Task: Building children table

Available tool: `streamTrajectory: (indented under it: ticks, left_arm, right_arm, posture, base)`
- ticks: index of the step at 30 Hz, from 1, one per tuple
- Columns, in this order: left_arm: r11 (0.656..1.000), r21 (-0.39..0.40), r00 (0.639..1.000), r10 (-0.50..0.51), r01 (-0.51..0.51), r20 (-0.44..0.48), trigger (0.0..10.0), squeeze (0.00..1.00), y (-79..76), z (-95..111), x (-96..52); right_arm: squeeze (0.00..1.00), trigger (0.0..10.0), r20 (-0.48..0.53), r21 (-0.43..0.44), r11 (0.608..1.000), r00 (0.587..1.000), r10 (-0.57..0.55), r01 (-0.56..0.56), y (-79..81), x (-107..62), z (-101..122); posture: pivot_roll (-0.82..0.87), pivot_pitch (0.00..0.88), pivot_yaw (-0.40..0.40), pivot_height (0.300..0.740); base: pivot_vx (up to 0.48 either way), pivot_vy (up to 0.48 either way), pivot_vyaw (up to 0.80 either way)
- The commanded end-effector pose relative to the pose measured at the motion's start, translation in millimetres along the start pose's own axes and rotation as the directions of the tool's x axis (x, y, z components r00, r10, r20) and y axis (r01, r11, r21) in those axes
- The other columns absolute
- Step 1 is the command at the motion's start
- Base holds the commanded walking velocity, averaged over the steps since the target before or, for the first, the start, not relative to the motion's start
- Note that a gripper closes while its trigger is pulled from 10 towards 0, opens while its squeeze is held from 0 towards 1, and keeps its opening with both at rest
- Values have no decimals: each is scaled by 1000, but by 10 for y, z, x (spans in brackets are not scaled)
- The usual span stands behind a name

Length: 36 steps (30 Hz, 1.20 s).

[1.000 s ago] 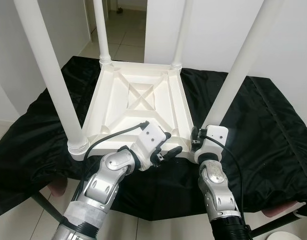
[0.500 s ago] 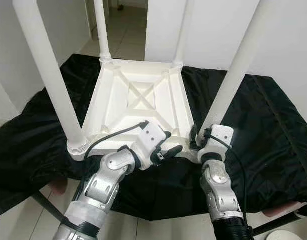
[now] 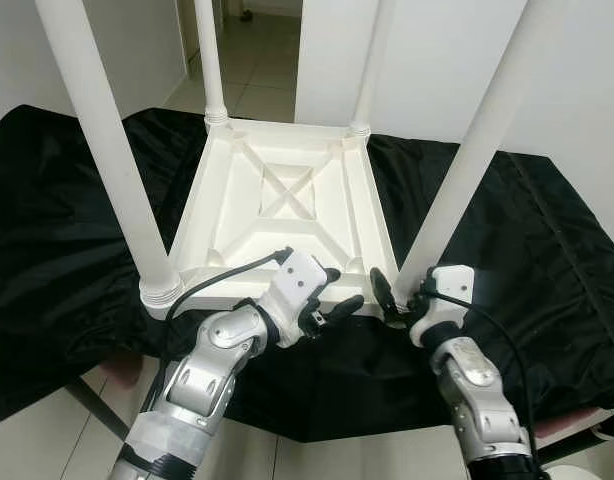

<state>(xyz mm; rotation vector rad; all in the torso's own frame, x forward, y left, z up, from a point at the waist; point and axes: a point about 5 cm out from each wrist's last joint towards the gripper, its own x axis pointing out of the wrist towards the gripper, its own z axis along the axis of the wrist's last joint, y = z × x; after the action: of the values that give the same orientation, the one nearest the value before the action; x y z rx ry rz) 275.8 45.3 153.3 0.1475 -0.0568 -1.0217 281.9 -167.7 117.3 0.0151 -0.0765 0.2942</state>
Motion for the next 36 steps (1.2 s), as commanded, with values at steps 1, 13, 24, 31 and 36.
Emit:
streamTrajectory:
  ticks: [1, 13, 24, 31, 36]
  left_arm:
    - [998, -13, 998, -58, 58, -1, 10000, 0, -63, 0, -2]
    - [994, -4, 993, -113, 114, 14, 10000, 0, -83, 47, 81]
    - [992, -14, 992, -128, 129, 18, 10000, 0, -196, 66, 110]
    - [993, -27, 993, -114, 114, 20, 10000, 0, -183, 92, 88]
    - [994, -12, 994, -106, 106, 9, 10000, 0, -139, 96, 56]
  right_arm:
    - [0, 10000, -4, -11, 998, 998, 67, -67, -42, 9, -19]
    - [0, 10000, -57, -171, 945, 961, 272, -278, -224, 268, 84]
    - [0, 0, -144, -163, 926, 936, 320, -341, -363, 231, 13]
    - [0, 10000, -121, -90, 942, 942, 311, -323, -322, 209, -34]
    - [0, 10000, -87, -81, 984, 985, 149, -156, -272, 257, 14]
  posture:
    - [69, 0, -53, 740]
    - [66, 0, -43, 740]
    - [71, 0, -66, 740]
    - [65, 0, -55, 740]
    - [62, 0, -54, 740]
  base:
    - [0, 0, 0]
    - [0, 0, 0]
    - [0, 0, 0]
    - [0, 0, 0]
    - [0, 0, 0]
